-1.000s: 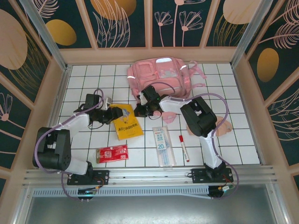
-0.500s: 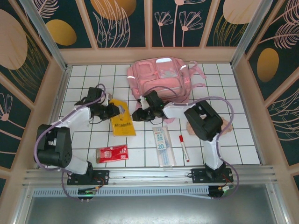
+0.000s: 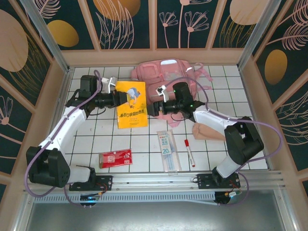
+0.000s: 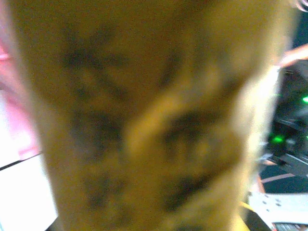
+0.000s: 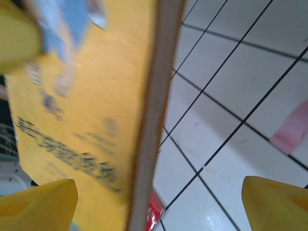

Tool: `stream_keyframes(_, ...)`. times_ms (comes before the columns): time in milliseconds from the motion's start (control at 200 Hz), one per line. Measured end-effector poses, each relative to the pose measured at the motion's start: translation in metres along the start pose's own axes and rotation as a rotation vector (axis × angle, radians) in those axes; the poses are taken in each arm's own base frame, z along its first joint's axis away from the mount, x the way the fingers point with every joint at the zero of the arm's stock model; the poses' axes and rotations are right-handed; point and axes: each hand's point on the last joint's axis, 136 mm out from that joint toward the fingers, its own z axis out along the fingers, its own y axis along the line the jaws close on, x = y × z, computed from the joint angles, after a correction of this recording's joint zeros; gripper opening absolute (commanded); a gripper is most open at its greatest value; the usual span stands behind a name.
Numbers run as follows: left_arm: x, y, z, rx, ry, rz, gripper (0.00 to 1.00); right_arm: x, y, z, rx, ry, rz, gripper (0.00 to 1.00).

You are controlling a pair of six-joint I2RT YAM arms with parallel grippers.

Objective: Pack the student bag

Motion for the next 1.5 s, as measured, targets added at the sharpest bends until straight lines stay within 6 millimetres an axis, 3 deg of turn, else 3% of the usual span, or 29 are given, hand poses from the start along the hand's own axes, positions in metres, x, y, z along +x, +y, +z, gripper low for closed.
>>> stream_keyframes(140, 0.013, -0.03, 0.009, 0.111, 0.047, 0.064, 0.0, 0.004, 0.02, -0.001, -0.121, 0.024, -0.011, 0.78)
stream_keyframes(235, 0.017, -0.038, 0.015, 0.139, 0.058, 0.085, 0.0, 0.002, 0.036, -0.003, -0.209, 0.017, -0.013, 0.63)
stream_keyframes(345, 0.019, -0.039, 0.018, 0.156, 0.059, 0.088, 0.01, 0.002, 0.045, -0.007, -0.279, 0.003, 0.012, 0.31)
stream_keyframes(410, 0.019, -0.039, 0.019, 0.161, 0.062, 0.086, 0.14, 0.003, 0.048, -0.011, -0.312, -0.002, 0.03, 0.14)
stream_keyframes(470, 0.017, -0.037, 0.021, 0.155, 0.055, 0.092, 0.18, 0.001, 0.051, -0.016, -0.333, -0.008, 0.037, 0.04)
stream_keyframes(540, 0.015, -0.036, 0.022, 0.151, 0.05, 0.099, 0.23, -0.001, 0.053, -0.021, -0.333, -0.017, 0.044, 0.0)
stream_keyframes(616, 0.014, -0.037, 0.024, 0.146, 0.047, 0.116, 0.36, -0.003, 0.052, -0.027, -0.313, -0.026, 0.044, 0.0)
stream_keyframes(796, -0.001, -0.027, 0.03, 0.048, -0.013, 0.241, 0.38, -0.016, 0.03, -0.056, -0.153, -0.089, 0.062, 0.0)
stream_keyframes(921, -0.006, -0.011, 0.04, -0.061, -0.043, 0.383, 0.43, -0.035, -0.003, -0.092, 0.029, -0.178, 0.128, 0.0)
stream_keyframes(991, -0.007, -0.005, 0.055, -0.117, -0.031, 0.48, 0.44, -0.046, -0.028, -0.123, 0.153, -0.246, 0.183, 0.0)
stream_keyframes(1101, -0.01, 0.002, 0.087, -0.192, 0.009, 0.671, 0.45, -0.057, -0.067, -0.189, 0.348, -0.384, 0.285, 0.0)
stream_keyframes(1276, -0.015, 0.013, 0.147, -0.274, 0.095, 0.959, 0.48, -0.048, -0.108, -0.286, 0.544, -0.576, 0.438, 0.0)
stream_keyframes(1366, -0.023, 0.027, 0.174, -0.32, 0.127, 1.048, 0.49, -0.039, -0.115, -0.307, 0.581, -0.612, 0.49, 0.0)
stream_keyframes(1501, -0.026, 0.071, 0.198, -0.418, 0.206, 1.139, 0.51, -0.03, -0.113, -0.31, 0.585, -0.607, 0.527, 0.0)
